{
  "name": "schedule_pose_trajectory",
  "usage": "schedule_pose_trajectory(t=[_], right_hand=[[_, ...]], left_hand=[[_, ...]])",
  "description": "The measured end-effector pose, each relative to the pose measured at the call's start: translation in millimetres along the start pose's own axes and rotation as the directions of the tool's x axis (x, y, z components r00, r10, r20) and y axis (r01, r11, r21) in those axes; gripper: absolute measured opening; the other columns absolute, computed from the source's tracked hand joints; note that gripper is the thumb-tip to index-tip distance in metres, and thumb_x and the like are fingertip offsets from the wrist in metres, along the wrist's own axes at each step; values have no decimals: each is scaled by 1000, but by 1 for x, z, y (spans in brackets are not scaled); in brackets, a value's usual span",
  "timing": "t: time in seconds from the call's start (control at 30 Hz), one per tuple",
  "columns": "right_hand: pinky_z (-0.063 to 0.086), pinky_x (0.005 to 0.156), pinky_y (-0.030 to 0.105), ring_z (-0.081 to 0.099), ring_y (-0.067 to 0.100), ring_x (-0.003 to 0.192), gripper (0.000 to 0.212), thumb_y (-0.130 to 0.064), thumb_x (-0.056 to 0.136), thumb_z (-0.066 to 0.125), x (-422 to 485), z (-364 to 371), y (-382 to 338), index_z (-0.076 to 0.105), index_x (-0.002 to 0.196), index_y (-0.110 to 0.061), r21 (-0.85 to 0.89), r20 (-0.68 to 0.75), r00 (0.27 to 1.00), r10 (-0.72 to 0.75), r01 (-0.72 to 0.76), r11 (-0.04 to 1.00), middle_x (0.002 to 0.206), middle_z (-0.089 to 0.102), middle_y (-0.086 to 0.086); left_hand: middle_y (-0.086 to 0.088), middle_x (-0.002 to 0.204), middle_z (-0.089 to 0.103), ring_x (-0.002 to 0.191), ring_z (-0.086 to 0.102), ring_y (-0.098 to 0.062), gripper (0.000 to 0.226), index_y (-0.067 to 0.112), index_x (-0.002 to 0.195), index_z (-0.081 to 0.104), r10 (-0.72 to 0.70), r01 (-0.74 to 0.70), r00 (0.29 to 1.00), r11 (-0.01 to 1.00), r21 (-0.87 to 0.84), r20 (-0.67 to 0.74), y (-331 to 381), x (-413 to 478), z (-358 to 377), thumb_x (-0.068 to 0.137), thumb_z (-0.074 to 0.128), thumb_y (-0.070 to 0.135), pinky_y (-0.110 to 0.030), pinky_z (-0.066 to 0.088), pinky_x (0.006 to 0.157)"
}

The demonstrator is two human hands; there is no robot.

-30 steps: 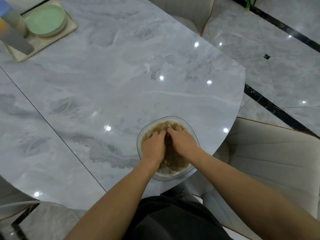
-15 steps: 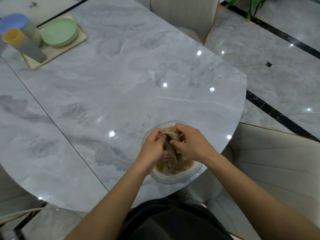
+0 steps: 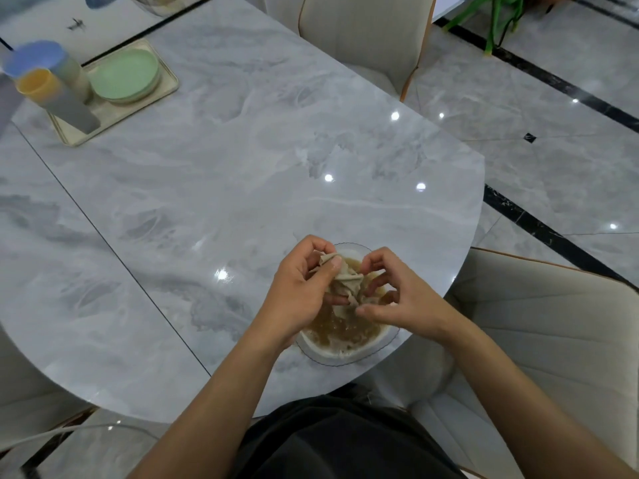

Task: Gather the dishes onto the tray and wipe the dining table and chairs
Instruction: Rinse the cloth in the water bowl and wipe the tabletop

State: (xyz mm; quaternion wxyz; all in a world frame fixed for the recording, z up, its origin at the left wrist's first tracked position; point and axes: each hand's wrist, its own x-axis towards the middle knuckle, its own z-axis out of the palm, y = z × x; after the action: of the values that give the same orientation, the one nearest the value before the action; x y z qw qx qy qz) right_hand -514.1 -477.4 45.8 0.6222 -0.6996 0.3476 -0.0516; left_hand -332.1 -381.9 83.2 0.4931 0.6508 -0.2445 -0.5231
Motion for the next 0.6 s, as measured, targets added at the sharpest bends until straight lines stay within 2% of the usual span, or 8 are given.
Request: schedule_pose_trajectory(t=[0.1,0.13,0.2,0.27,0.33,0.4,0.5,0.6], right_hand=[[48,101,25,50,4,124,84,-39,71,92,9,14,17,39,135,-57,-137,50,998,-29,35,990,134,45,-19],[45,106,26,47,5,129,83,-42,72,90,13,19,22,40,137,-60,-133,40,998,-47,52,990,136,45,-20],[46,103,27,52,4,125,60,-40,82,81,22,28,31,51,130,-60,-98,-31,998,-61,58,993,130,54,-21],[48,90,22,62,-1,106,41,-19,91,68,26,30,31,65,117,-51,-61,-111,993,-41,35,998,112,66,-23],[46,82,21,63,-1,90,43,-1,94,54,29,28,27,70,104,-39,-51,-151,988,-22,14,999,95,68,-23],[49,77,31,62,7,82,40,0,95,48,30,24,26,66,93,-35,-20,-196,981,6,-10,1000,86,67,-17],[58,86,56,66,33,90,22,-9,102,48,26,19,22,64,99,-23,108,-218,973,71,-49,993,91,68,5],[58,89,55,68,40,95,20,-4,105,44,22,16,17,62,103,-12,319,-195,973,126,-59,946,96,66,15]], left_hand=[[-11,96,72,90,76,-28,17,24,96,64,81,-85,994,995,46,80,11,-3,-1,105,59,11,-37,63,68],[-13,97,72,91,75,-30,17,24,96,63,98,-102,990,994,38,102,15,-5,-1,105,58,11,-36,63,67],[-12,93,71,87,75,-28,12,17,99,61,117,-117,986,993,-8,116,19,-5,-2,106,56,8,-33,61,64],[-9,88,68,83,72,-26,11,13,97,59,127,-121,989,990,-77,78,16,-5,-6,106,56,7,-33,59,62],[-12,88,61,84,65,-29,9,16,93,61,117,-116,993,976,-185,-7,6,-3,-12,101,60,12,-37,56,66],[-14,91,58,87,60,-31,8,20,92,62,64,-88,994,954,-287,-93,-6,-1,-21,97,60,14,-40,53,72],[-7,90,62,81,63,-23,19,19,91,59,-44,-14,984,948,-318,-175,-28,3,-31,106,53,9,-43,58,72],[-10,95,65,80,67,-26,18,14,93,57,-159,94,967,948,-303,-199,-47,8,-31,108,49,9,-45,62,75]])
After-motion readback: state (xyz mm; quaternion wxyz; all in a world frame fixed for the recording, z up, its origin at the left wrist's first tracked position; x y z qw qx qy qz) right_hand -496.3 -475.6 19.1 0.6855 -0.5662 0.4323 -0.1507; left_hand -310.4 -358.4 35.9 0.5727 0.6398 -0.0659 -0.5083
